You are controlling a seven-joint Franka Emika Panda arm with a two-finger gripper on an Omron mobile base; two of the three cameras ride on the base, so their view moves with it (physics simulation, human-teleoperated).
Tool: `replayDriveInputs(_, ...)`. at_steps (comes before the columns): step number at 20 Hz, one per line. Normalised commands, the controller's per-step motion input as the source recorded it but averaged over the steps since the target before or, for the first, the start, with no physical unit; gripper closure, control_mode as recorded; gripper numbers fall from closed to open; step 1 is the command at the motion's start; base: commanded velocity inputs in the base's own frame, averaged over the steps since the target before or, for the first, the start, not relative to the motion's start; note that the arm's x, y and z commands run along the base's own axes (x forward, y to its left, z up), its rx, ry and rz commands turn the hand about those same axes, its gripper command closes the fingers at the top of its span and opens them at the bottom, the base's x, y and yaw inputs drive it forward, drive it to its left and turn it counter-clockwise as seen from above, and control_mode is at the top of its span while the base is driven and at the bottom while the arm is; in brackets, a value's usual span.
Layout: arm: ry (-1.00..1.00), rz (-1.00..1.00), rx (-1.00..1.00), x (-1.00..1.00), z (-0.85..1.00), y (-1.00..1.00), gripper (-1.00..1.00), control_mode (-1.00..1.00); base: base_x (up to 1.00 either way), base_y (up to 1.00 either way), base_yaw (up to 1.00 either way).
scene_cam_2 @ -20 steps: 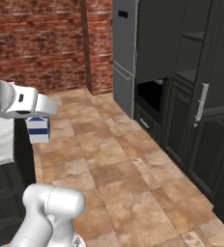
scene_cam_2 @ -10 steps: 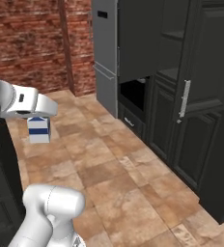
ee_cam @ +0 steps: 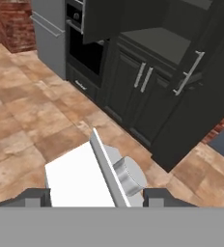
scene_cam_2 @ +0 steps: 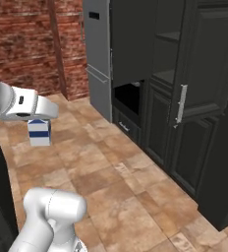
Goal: Pick the milk from the counter and place it in the open cabinet.
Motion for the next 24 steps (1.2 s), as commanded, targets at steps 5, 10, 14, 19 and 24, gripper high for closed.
replayDriveInputs(5,0.0,0.0,0.0,0.0,0.0,0.0,1.0,1.0,0.61,-0.08,-0.08)
replayDriveInputs(10,0.0,0.0,0.0,0.0,0.0,0.0,1.0,1.0,0.63,-0.02,-0.07)
replayDriveInputs(14,0.0,0.0,0.0,0.0,0.0,0.0,1.0,1.0,0.67,-0.03,-0.06)
replayDriveInputs(19,0.0,0.0,0.0,0.0,0.0,0.0,1.0,1.0,0.8,-0.07,-0.06)
replayDriveInputs(24,0.0,0.0,0.0,0.0,0.0,0.0,1.0,1.0,0.81,-0.08,-0.06)
